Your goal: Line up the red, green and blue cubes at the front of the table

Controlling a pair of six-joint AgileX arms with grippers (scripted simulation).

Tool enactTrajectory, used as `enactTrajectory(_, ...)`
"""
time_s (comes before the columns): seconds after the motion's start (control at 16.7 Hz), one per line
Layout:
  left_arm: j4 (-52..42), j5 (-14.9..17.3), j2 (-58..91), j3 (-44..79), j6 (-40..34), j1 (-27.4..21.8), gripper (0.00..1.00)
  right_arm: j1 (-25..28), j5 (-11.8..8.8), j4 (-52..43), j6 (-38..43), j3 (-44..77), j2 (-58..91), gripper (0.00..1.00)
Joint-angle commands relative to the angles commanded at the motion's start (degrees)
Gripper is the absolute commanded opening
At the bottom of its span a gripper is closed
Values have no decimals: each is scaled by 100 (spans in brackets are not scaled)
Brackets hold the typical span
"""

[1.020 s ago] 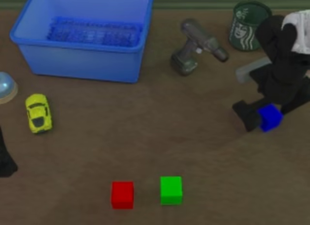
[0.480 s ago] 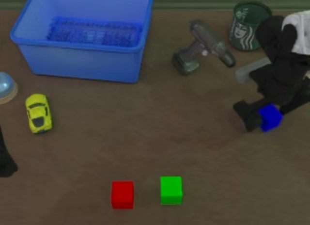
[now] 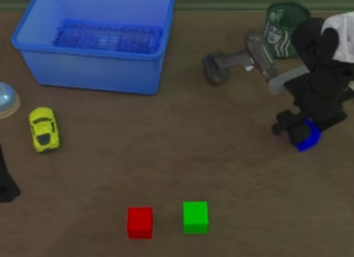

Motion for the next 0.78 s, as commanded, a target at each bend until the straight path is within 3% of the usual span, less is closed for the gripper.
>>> enactTrajectory(0.12,0,0,0,0,0,0,100,0,0,0,0,0,0,0)
enactTrajectory(0.78,0,0,0,0,0,0,100,13,-25,-274,3,215,-163,0)
